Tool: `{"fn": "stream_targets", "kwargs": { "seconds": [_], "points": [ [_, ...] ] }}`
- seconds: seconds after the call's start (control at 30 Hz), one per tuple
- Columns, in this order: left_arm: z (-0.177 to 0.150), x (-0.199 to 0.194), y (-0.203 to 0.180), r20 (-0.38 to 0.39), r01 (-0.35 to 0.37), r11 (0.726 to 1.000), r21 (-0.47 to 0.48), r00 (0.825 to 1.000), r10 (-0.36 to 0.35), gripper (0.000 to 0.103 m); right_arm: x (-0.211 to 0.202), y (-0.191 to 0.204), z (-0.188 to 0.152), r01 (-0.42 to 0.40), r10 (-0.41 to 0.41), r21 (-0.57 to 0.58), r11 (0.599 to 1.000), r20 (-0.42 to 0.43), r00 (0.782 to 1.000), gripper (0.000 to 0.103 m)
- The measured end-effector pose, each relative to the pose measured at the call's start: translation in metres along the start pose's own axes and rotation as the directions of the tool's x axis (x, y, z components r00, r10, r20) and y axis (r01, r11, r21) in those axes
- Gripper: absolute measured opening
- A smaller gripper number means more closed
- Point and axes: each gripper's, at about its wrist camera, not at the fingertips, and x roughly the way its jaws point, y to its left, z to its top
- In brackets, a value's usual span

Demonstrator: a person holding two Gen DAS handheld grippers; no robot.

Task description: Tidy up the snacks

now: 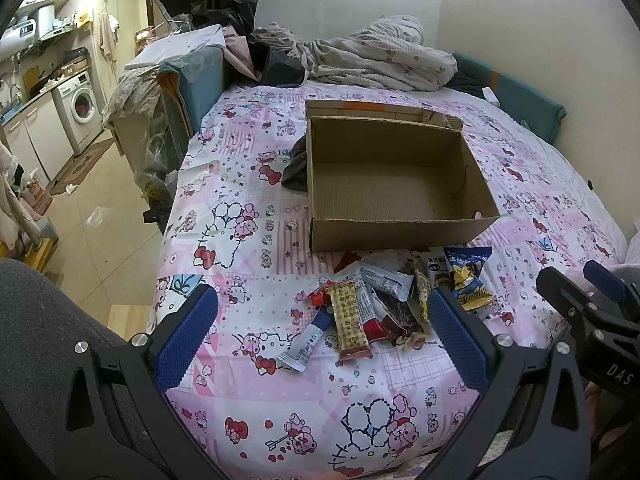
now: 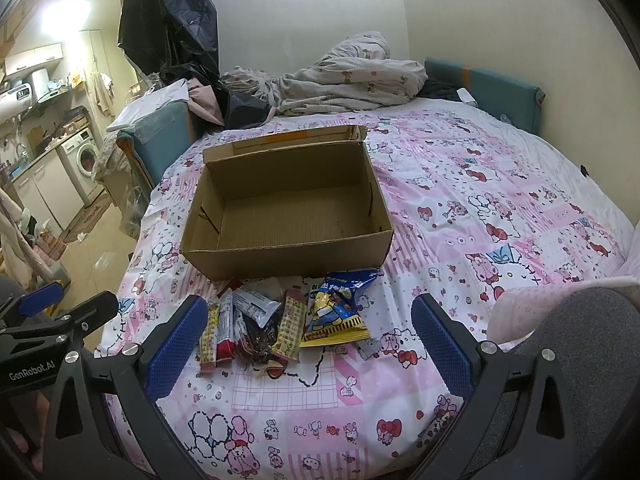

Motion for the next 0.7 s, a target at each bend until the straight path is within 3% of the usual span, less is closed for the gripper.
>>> {"fn": "stream_targets", "kwargs": {
  "seconds": [0.7],
  "points": [
    [-0.0002, -0.0033, -0.0008, 0.003, -0.002, 1.0, 0.004, 1.0, 0.002, 0.103, -0.0006, 0.003, -0.0008, 0.0, 0.0, 0.002, 1.0, 0.003, 1.0, 0.103]
  ]
}}
